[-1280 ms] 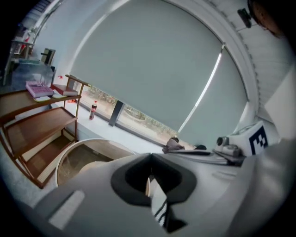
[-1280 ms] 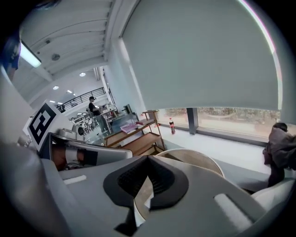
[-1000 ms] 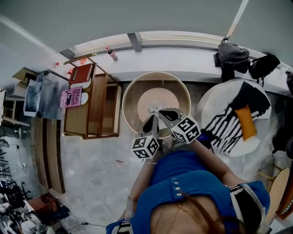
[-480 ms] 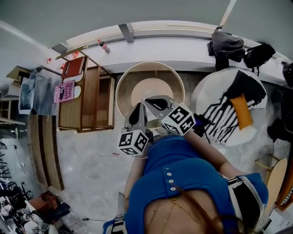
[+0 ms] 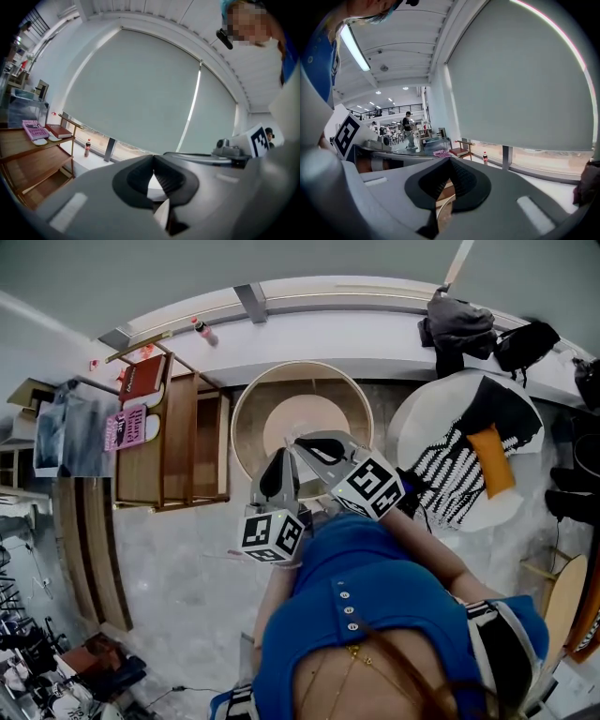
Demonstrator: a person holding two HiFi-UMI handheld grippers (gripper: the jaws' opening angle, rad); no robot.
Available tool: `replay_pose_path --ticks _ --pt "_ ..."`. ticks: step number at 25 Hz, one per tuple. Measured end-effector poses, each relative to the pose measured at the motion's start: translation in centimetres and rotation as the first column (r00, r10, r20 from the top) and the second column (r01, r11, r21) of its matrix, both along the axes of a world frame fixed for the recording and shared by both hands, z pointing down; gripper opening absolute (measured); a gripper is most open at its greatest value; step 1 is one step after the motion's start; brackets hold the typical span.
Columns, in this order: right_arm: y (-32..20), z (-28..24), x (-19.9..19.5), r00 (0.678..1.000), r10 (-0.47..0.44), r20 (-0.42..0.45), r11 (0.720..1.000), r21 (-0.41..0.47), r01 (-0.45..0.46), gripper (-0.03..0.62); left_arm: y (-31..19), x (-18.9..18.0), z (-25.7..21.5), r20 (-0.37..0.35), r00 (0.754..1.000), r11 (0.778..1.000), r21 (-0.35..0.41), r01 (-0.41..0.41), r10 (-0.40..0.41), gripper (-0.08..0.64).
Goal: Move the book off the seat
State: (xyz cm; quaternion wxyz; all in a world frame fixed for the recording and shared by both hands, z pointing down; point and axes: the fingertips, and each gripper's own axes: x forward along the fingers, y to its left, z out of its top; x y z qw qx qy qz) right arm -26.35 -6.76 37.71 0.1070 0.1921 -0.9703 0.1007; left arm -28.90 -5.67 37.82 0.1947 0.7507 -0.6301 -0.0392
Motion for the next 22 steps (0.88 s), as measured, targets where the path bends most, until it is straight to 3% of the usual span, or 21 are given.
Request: replay_pose_path --ticks 22 --pt "0.65 -0.82 -0.21 1.000 -0.006 0.028 1.000 0.018 0.006 -0.002 0.26 0.03 -0.26 0.040 0.999 1.000 0.001 -0.003 0.003 0.000"
